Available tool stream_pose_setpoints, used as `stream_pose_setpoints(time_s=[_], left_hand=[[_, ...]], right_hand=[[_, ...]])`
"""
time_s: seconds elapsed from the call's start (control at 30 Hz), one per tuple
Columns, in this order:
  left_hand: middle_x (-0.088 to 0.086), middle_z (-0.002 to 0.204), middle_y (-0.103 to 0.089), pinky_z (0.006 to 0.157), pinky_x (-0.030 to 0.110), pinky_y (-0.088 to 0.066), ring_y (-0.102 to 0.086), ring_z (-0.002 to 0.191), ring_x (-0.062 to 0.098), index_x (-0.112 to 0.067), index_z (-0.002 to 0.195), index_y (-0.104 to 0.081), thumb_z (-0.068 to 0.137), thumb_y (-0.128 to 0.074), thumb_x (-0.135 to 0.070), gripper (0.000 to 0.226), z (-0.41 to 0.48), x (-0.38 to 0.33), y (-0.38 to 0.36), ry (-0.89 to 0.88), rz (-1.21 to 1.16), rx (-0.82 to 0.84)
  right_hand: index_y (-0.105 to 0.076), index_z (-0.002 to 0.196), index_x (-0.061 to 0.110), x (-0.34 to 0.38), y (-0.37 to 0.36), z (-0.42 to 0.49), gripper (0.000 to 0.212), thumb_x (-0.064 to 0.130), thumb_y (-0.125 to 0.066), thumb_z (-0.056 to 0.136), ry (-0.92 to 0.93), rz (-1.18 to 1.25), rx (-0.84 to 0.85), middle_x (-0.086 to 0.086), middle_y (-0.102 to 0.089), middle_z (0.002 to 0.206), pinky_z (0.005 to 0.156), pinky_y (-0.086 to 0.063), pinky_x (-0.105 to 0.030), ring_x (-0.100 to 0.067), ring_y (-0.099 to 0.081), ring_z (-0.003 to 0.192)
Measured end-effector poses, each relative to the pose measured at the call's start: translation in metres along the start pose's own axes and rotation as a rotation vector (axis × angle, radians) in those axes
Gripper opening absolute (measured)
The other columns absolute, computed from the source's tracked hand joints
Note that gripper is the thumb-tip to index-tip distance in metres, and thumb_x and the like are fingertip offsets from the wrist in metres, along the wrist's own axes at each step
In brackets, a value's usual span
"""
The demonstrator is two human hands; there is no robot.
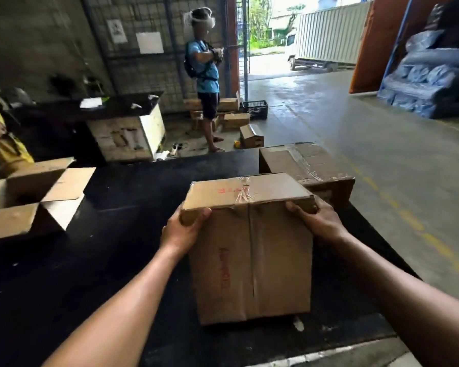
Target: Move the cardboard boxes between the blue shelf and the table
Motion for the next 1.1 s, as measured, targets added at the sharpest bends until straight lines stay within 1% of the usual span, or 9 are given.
stream_pose_setpoints(time_s=[0.13,0.23,0.4,0.53,0.6,0.7,0.9,1.0,1.1], left_hand=[[-0.011,0.101,-0.069,0.095,0.035,-0.052,-0.068,0.109,0.021,-0.034,0.129,-0.061,0.084,-0.074,-0.055,0.051,0.08,0.003,-0.02,0.026,0.01,0.007],[-0.01,0.115,-0.065,0.103,0.045,-0.051,-0.065,0.111,0.02,-0.036,0.145,-0.045,0.084,-0.077,-0.046,0.069,0.123,0.015,-0.037,0.051,0.013,0.079],[-0.006,0.13,-0.063,0.104,0.043,-0.049,-0.061,0.119,0.021,-0.037,0.152,-0.032,0.082,-0.081,-0.04,0.086,0.156,0.05,-0.06,0.166,0.047,0.217],[-0.004,0.144,-0.057,0.114,0.041,-0.041,-0.057,0.13,0.026,-0.039,0.16,-0.012,0.083,-0.078,-0.045,0.102,0.162,0.08,-0.081,0.235,0.137,0.309],[-0.006,0.15,-0.053,0.112,0.035,-0.04,-0.056,0.132,0.027,-0.042,0.161,0.005,0.089,-0.071,-0.048,0.104,0.16,0.085,-0.088,0.235,0.152,0.304],[-0.005,0.152,-0.052,0.113,0.036,-0.039,-0.055,0.133,0.029,-0.046,0.158,0.01,0.093,-0.064,-0.052,0.099,0.171,0.086,-0.095,0.246,0.159,0.283],[0.003,0.146,-0.055,0.108,0.048,-0.039,-0.051,0.132,0.034,-0.053,0.157,0.002,0.097,-0.051,-0.061,0.081,0.222,0.08,-0.109,0.297,0.259,0.145],[0.006,0.147,-0.053,0.108,0.049,-0.039,-0.049,0.133,0.035,-0.054,0.157,0.003,0.096,-0.049,-0.064,0.08,0.25,0.079,-0.116,0.293,0.296,0.146],[0.008,0.151,-0.051,0.11,0.05,-0.037,-0.045,0.137,0.037,-0.051,0.158,0.004,0.096,-0.047,-0.066,0.082,0.273,0.079,-0.122,0.278,0.348,0.176]], right_hand=[[-0.058,0.133,0.029,0.006,-0.012,0.079,0.073,0.054,-0.082,0.069,-0.017,-0.042,-0.053,-0.005,-0.072,0.118,0.094,-0.057,-0.047,-0.023,-0.071,0.103],[-0.048,0.145,0.029,-0.004,-0.027,0.113,0.076,0.039,-0.081,0.076,0.005,-0.159,-0.017,-0.006,-0.068,0.129,0.095,-0.057,-0.047,-0.023,-0.071,0.104],[-0.042,0.152,0.021,-0.038,-0.054,0.147,0.078,0.033,-0.078,0.084,-0.035,-0.378,0.065,-0.004,-0.055,0.148,0.11,-0.044,-0.038,-0.024,-0.056,0.13],[-0.032,0.154,0.035,-0.069,-0.082,0.154,0.077,0.063,-0.059,0.088,-0.064,-0.817,0.158,0.001,-0.018,0.168,0.122,-0.018,-0.05,-0.024,-0.01,0.155],[-0.023,0.153,0.049,-0.078,-0.086,0.155,0.074,0.076,-0.045,0.087,-0.111,-0.871,0.124,0.0,0.008,0.169,0.118,0.001,-0.064,-0.029,0.02,0.153],[-0.013,0.153,0.055,-0.076,-0.088,0.167,0.078,0.085,-0.033,0.084,-0.129,-0.926,0.147,-0.003,0.022,0.167,0.112,0.013,-0.072,-0.034,0.037,0.146],[0.005,0.155,0.051,-0.062,-0.086,0.22,0.115,0.099,-0.042,0.062,-0.14,-0.981,0.367,-0.008,0.023,0.167,0.108,0.023,-0.07,-0.033,0.037,0.146],[0.001,0.157,0.049,-0.061,-0.078,0.235,0.117,0.094,-0.051,0.062,-0.105,-1.004,0.36,-0.005,0.007,0.168,0.119,0.003,-0.068,-0.031,0.01,0.155],[-0.013,0.155,0.048,-0.064,-0.071,0.239,0.103,0.089,-0.052,0.069,0.006,-1.09,0.235,-0.001,-0.022,0.157,0.115,-0.025,-0.059,-0.03,-0.022,0.145]])
Point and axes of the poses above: each hand's wrist, its own z-axis towards the middle knuckle, its own y-axis out of the back of the hand, x = y × z, the point moved 2 cm from there along z, towards the middle knuckle
